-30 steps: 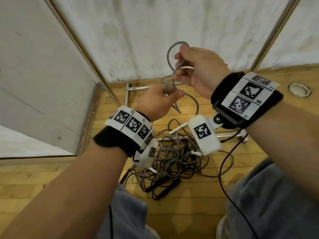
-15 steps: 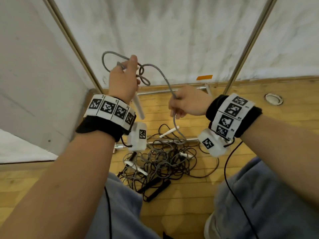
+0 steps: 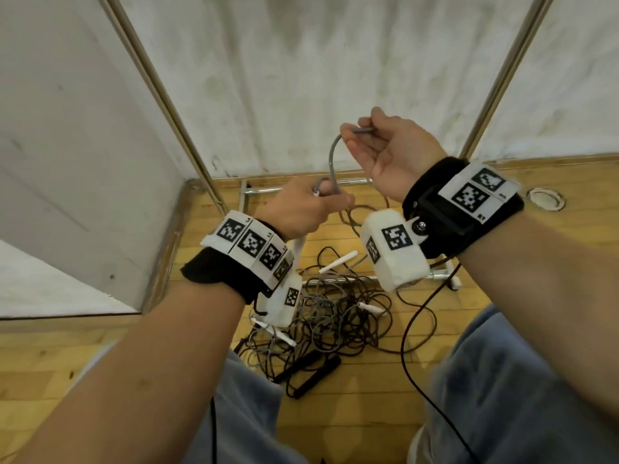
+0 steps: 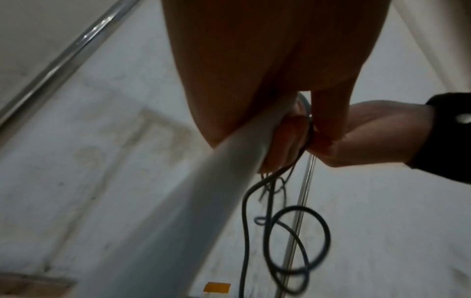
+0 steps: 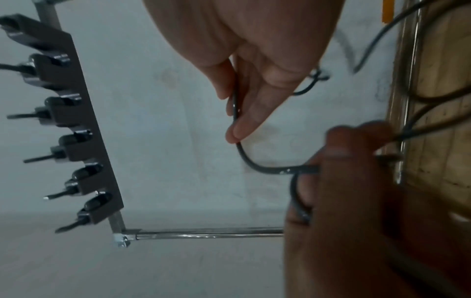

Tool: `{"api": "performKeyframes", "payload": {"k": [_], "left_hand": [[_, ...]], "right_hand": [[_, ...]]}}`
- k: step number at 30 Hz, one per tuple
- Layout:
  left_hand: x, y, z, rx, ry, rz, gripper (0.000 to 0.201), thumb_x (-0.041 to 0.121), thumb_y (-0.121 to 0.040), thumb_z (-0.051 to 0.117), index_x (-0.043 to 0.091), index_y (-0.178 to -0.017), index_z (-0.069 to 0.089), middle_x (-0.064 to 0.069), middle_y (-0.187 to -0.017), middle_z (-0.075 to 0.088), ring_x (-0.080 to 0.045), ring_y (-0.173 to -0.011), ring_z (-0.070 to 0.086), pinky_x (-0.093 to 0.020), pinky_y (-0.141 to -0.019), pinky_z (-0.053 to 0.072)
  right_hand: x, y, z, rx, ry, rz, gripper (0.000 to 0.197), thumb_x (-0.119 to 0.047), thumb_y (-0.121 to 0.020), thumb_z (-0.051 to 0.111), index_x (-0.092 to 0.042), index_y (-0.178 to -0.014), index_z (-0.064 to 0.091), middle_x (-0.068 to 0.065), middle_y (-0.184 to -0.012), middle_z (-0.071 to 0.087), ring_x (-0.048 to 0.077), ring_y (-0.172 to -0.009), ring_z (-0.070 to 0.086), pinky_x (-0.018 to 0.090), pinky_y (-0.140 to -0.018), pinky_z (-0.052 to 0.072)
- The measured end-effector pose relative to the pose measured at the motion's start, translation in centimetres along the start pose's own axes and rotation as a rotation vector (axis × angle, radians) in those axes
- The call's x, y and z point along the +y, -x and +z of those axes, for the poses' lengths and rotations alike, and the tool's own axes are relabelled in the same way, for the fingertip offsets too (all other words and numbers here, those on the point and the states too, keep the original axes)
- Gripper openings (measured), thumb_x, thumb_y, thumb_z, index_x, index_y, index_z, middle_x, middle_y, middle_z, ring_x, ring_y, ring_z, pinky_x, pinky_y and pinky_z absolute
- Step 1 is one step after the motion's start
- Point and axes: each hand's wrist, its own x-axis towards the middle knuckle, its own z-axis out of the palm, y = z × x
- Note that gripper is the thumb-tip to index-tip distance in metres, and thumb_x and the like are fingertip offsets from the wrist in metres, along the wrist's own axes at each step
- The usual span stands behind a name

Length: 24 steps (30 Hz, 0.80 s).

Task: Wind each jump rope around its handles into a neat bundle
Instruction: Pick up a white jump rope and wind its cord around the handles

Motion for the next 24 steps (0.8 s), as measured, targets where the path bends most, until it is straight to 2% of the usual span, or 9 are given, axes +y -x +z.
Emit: {"api": "performKeyframes", "payload": {"k": [2, 4, 5, 8, 10, 13, 15, 19, 24], "left_hand": [[-0.1, -0.2, 0.1, 0.018, -0.093, 0.033, 0.015, 0.026, -0.090, 0.063, 0.016, -0.082, 0.071, 0.015, -0.056, 0.060, 0.000, -0.052, 0.051, -0.020, -0.056, 0.039], [-0.4, -0.5, 0.0, 0.061, -0.222, 0.074, 0.020, 0.026, -0.094, 0.058, 0.015, -0.082, 0.070, 0.002, -0.079, 0.069, -0.009, -0.072, 0.059, -0.021, -0.063, 0.040], [-0.5, -0.6, -0.1, 0.105, -0.254, 0.084, 0.023, 0.026, -0.095, 0.056, 0.016, -0.079, 0.070, -0.001, -0.082, 0.069, -0.011, -0.076, 0.059, -0.022, -0.064, 0.040], [-0.5, -0.9, -0.9, 0.285, -0.208, 0.110, 0.032, 0.031, -0.095, 0.053, 0.025, -0.067, 0.066, 0.013, -0.057, 0.058, 0.003, -0.053, 0.051, -0.016, -0.055, 0.039], [-0.4, -1.4, -1.4, 0.394, -0.144, 0.099, 0.036, 0.035, -0.094, 0.055, 0.028, -0.060, 0.064, 0.016, -0.043, 0.052, 0.002, -0.044, 0.047, -0.020, -0.054, 0.039], [-0.1, -1.8, -1.8, 0.394, 0.012, 0.092, 0.040, 0.037, -0.093, 0.056, 0.029, -0.055, 0.066, 0.011, -0.043, 0.050, -0.007, -0.046, 0.046, -0.028, -0.057, 0.039], [0.0, -2.1, -1.9, 0.371, 0.129, 0.092, 0.037, 0.034, -0.095, 0.054, 0.025, -0.062, 0.068, 0.008, -0.045, 0.051, -0.011, -0.046, 0.047, -0.028, -0.055, 0.038], [0.1, -2.6, -2.2, 0.400, 0.386, 0.058, 0.027, 0.026, -0.098, 0.051, 0.014, -0.078, 0.065, 0.005, -0.050, 0.056, -0.015, -0.051, 0.057, -0.029, -0.057, 0.044], [0.4, -2.2, -3.0, 0.330, 0.706, 0.014, 0.024, 0.025, -0.100, 0.047, 0.008, -0.087, 0.060, 0.000, -0.056, 0.060, -0.017, -0.064, 0.068, -0.019, -0.044, 0.043]], "right_hand": [[-0.6, -0.5, -0.1, 0.000, -0.049, -0.025, 0.025, -0.020, -0.097, 0.050, -0.001, -0.081, 0.054, 0.015, -0.069, 0.069, 0.020, -0.063, 0.069, 0.024, -0.058, 0.057], [-1.1, -1.0, -0.5, 0.021, -0.072, -0.076, 0.023, -0.020, -0.097, 0.051, -0.001, -0.084, 0.055, 0.015, -0.070, 0.068, 0.021, -0.066, 0.070, 0.025, -0.061, 0.057], [-1.2, -1.3, -0.8, 0.039, -0.060, -0.093, 0.022, -0.020, -0.096, 0.052, -0.001, -0.086, 0.055, 0.014, -0.071, 0.068, 0.021, -0.066, 0.069, 0.026, -0.062, 0.057], [-0.5, -2.1, -1.5, 0.100, 0.171, -0.070, 0.010, -0.011, -0.094, 0.053, -0.002, -0.090, 0.054, 0.013, -0.083, 0.063, 0.022, -0.072, 0.067, 0.027, -0.065, 0.057], [0.3, -2.6, -2.0, 0.091, 0.536, -0.037, 0.006, -0.001, -0.089, 0.050, -0.003, -0.090, 0.056, 0.012, -0.093, 0.060, 0.023, -0.081, 0.064, 0.030, -0.071, 0.056], [2.0, -2.3, -2.2, -0.072, 0.953, 0.013, 0.023, 0.004, -0.083, 0.051, -0.015, -0.089, 0.061, 0.005, -0.100, 0.063, 0.018, -0.095, 0.059, 0.031, -0.082, 0.052], [3.0, -1.6, -2.0, -0.187, 1.015, 0.055, 0.027, 0.005, -0.079, 0.056, -0.019, -0.088, 0.065, -0.001, -0.095, 0.068, 0.014, -0.098, 0.060, 0.028, -0.080, 0.048], [4.3, -0.6, -1.8, -0.363, 1.165, 0.112, 0.019, -0.014, -0.083, 0.063, -0.026, -0.097, 0.069, 0.002, -0.110, 0.068, 0.016, -0.107, 0.059, 0.037, -0.092, 0.044], [5.8, 0.1, -2.0, -0.487, 1.204, 0.181, 0.014, -0.024, -0.089, 0.061, -0.019, -0.102, 0.066, 0.000, -0.103, 0.069, 0.009, -0.093, 0.063, 0.034, -0.094, 0.046]]}}
